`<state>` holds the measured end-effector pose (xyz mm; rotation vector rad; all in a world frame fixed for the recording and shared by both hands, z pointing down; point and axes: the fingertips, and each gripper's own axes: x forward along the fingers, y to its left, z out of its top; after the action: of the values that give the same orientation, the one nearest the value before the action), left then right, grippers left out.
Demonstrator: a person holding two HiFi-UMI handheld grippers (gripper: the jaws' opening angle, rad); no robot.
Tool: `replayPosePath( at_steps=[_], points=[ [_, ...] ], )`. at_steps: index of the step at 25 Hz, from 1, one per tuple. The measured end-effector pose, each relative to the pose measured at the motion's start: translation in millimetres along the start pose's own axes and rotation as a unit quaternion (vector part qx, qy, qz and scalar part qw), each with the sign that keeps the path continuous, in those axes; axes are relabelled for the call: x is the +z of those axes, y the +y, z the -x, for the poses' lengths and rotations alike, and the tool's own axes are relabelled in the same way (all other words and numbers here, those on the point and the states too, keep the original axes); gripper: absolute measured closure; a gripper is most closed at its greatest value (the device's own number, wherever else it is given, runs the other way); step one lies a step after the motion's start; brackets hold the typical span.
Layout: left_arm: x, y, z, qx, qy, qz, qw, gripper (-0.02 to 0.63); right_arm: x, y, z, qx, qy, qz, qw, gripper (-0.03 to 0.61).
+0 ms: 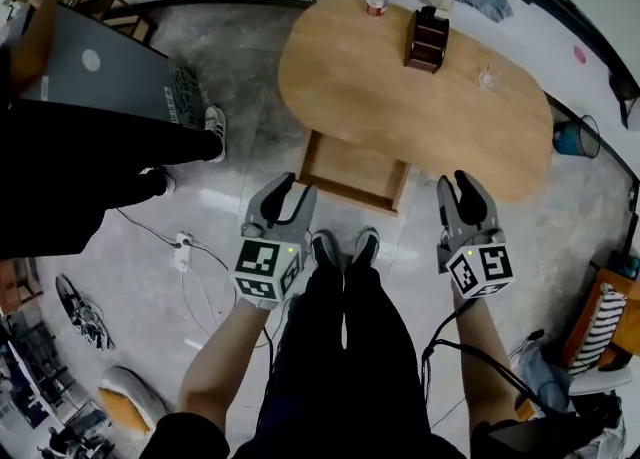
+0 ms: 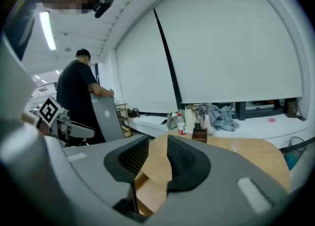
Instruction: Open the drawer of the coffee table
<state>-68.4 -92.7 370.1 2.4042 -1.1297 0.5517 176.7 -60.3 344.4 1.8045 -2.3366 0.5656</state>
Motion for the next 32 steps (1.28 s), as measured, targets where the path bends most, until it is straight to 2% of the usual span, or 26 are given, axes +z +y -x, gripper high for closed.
replayPosePath(
  at_steps=[3,6,7,10,13,21,24,27,32],
  points=[
    [55.9,-19.0,30.6,-0.009,-0.042,-0.009,0.9990,0.515,47.7,53.4,4.1,0.042,-0.018,0.018,0.999,0.473],
    [99.0,-30.0,65.5,-0.009,-0.078,0.003,0.9969,0.597,92.4,88.1,11.3,0.064,-0.034,0.047,0.996,0.491],
    [110.3,-31.7,74.6,-0.008,-0.087,0.011,0.9961,0.606,106.4,94.5,12.7,0.069,-0.040,0.053,0.995,0.499],
    [135.7,-34.5,98.8,0.004,-0.107,0.023,0.9940,0.611,142.1,107.4,18.9,0.079,-0.056,0.058,0.994,0.530],
    [165.6,-35.9,120.9,0.022,-0.125,-0.001,0.9919,0.612,174.2,119.9,28.8,0.081,-0.070,0.054,0.993,0.574],
    [266.1,-42.4,164.4,0.021,-0.215,-0.052,0.9750,0.612,250.0,172.5,37.6,0.099,-0.127,0.089,0.983,0.575],
    [288.2,-53.3,177.0,0.024,-0.229,-0.088,0.9691,0.611,277.7,188.5,46.8,0.109,-0.149,0.116,0.976,0.575],
    [310.2,-63.5,192.2,0.032,-0.261,-0.138,0.9550,0.612,303.1,196.8,60.7,0.107,-0.170,0.138,0.970,0.577],
    [346.7,-73.2,218.0,0.006,-0.306,-0.124,0.9438,0.612,338.7,210.5,72.5,0.101,-0.216,0.155,0.959,0.575]
  ],
)
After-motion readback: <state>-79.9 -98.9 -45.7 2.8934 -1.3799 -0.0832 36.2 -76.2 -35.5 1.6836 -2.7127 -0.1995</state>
